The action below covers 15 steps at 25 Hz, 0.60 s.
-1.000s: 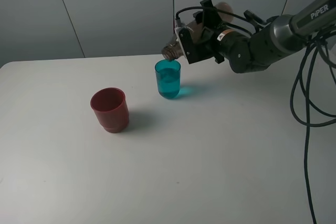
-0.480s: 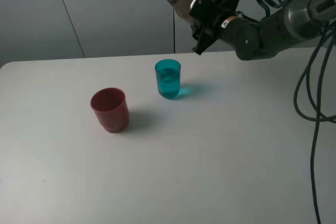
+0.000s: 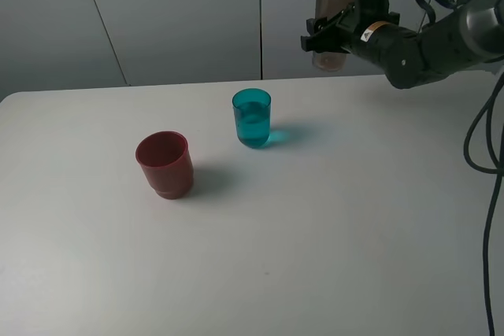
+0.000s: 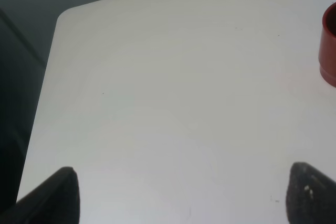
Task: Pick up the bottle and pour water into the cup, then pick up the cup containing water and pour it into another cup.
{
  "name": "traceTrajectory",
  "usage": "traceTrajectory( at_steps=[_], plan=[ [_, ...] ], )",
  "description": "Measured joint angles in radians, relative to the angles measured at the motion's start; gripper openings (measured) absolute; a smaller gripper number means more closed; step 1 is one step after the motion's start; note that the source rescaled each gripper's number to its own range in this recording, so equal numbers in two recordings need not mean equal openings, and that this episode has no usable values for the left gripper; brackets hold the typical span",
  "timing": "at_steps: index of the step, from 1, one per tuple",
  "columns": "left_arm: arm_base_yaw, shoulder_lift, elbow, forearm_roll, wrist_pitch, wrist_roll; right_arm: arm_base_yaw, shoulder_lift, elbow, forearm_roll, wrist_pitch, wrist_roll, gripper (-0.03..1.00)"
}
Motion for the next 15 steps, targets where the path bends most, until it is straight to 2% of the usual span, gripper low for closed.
traceTrajectory(
  at_steps=[15],
  plan=[
    [0.0, 0.0, 0.0, 0.0, 0.0, 0.0, -0.129, 0.149, 0.028, 0.009, -0.054, 0.023, 0.0]
  ],
)
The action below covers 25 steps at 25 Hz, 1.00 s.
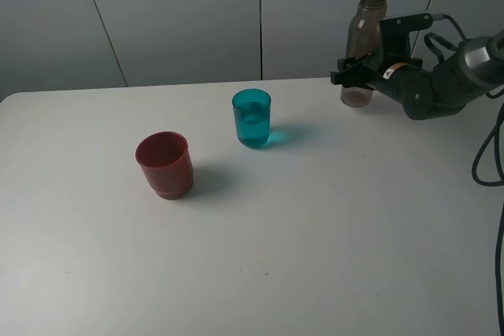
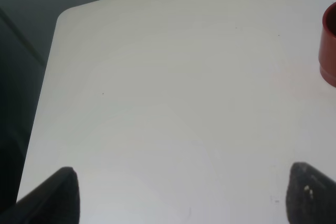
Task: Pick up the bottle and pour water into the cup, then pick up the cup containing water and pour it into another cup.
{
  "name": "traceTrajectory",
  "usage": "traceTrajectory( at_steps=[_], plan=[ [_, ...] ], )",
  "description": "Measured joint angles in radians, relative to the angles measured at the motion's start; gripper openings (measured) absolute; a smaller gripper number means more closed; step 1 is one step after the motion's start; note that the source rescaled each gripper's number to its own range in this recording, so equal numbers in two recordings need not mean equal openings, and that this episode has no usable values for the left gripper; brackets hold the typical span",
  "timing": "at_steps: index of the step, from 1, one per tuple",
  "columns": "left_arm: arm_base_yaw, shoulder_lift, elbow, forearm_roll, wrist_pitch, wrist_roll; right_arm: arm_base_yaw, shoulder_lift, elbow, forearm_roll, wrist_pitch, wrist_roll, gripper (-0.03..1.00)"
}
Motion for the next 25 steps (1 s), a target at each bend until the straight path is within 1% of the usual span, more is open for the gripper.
traceTrajectory(
  at_steps=[8, 20, 24, 25],
  plan=[
    [0.0, 0.0, 0.0, 0.0, 0.0, 0.0, -0.009, 0.014, 0.0, 0.047, -0.004, 0.006, 0.0],
    [0.0, 0.0, 0.0, 0.0, 0.0, 0.0, -0.009, 0.043, 0.0, 0.058, -0.002, 0.052, 0.0],
    [0.0, 0.0, 0.0, 0.0, 0.0, 0.0, -0.009, 0.043, 0.0, 0.044, -0.002, 0.056, 0.0],
    [0.0, 0.0, 0.0, 0.0, 0.0, 0.0, -0.009, 0.044, 0.0, 0.044, -0.002, 0.058, 0.14]
  ],
)
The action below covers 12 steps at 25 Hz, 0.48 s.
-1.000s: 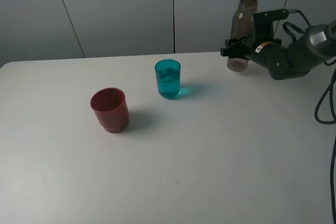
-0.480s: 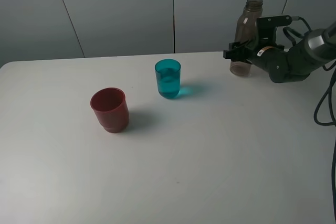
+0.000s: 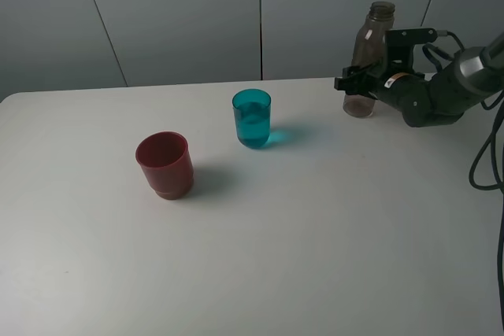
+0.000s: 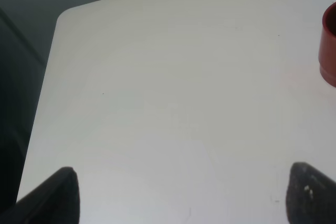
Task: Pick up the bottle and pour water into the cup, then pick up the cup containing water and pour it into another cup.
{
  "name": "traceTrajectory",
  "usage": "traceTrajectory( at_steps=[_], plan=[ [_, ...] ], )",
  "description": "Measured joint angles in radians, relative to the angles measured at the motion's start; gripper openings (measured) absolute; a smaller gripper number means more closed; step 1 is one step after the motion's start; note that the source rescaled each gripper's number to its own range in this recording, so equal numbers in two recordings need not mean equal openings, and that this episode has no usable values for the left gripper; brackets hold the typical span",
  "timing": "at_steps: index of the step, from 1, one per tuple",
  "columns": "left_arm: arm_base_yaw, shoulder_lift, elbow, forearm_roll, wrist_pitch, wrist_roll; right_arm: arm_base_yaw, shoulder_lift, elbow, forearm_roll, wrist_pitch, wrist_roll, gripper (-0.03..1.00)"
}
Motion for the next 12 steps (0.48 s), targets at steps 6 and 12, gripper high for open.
traceTrajectory(
  at_steps=[6, 12],
  plan=[
    [0.0, 0.0, 0.0, 0.0, 0.0, 0.0, 0.0, 0.0, 0.005, -0.005, 0.018, 0.004, 0.99],
    [0.0, 0.0, 0.0, 0.0, 0.0, 0.0, 0.0, -0.085, 0.104, -0.005, 0.027, 0.004, 0.99]
  ],
)
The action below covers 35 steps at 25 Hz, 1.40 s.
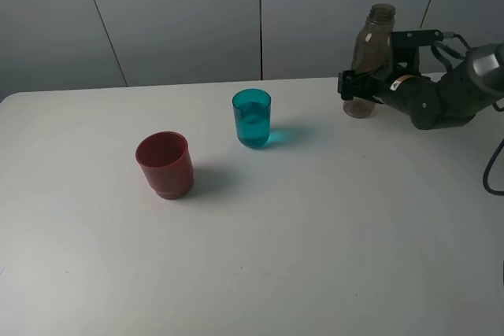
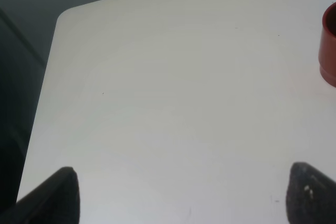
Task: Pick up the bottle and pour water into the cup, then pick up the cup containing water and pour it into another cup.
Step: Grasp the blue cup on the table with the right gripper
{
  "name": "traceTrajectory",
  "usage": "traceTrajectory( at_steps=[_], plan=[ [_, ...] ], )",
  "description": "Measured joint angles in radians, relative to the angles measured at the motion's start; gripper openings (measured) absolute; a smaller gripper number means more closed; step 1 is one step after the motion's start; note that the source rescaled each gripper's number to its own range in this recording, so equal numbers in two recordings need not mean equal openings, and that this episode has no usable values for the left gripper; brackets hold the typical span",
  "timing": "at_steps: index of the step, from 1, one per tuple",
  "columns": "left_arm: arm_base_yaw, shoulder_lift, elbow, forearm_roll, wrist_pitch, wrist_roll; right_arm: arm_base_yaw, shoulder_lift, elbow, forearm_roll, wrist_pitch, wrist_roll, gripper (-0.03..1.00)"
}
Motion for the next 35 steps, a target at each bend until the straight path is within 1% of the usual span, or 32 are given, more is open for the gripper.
traceTrajectory(
  at_steps=[7, 14, 17, 20, 23, 25, 29, 35],
  plan=[
    [0.0, 0.0, 0.0, 0.0, 0.0, 0.002, 0.0, -0.171, 0.22, 0.0, 0.007, 0.002, 0.99],
    [0.0, 0.0, 0.0, 0.0, 0.0, 0.002, 0.0, -0.399, 0.448, 0.0, 0.009, 0.002, 1.0],
    [0.0, 0.0, 0.0, 0.0, 0.0, 0.002, 0.0, -0.496, 0.514, -0.019, 0.025, 0.002, 1.0],
    [0.0, 0.0, 0.0, 0.0, 0.0, 0.002, 0.002, -0.574, 0.554, -0.053, 0.106, 0.002, 1.0],
    [0.0, 0.0, 0.0, 0.0, 0.0, 0.002, 0.034, -0.63, 0.575, -0.099, 0.199, 0.006, 1.0],
    [0.0, 0.0, 0.0, 0.0, 0.0, 0.002, 0.064, -0.646, 0.58, -0.11, 0.235, 0.01, 1.0],
    [0.0, 0.0, 0.0, 0.0, 0.0, 0.002, 0.127, -0.65, 0.58, -0.12, 0.241, 0.017, 1.0],
    [0.0, 0.0, 0.0, 0.0, 0.0, 0.002, 0.214, -0.65, 0.58, -0.12, 0.206, 0.019, 1.0]
  ],
)
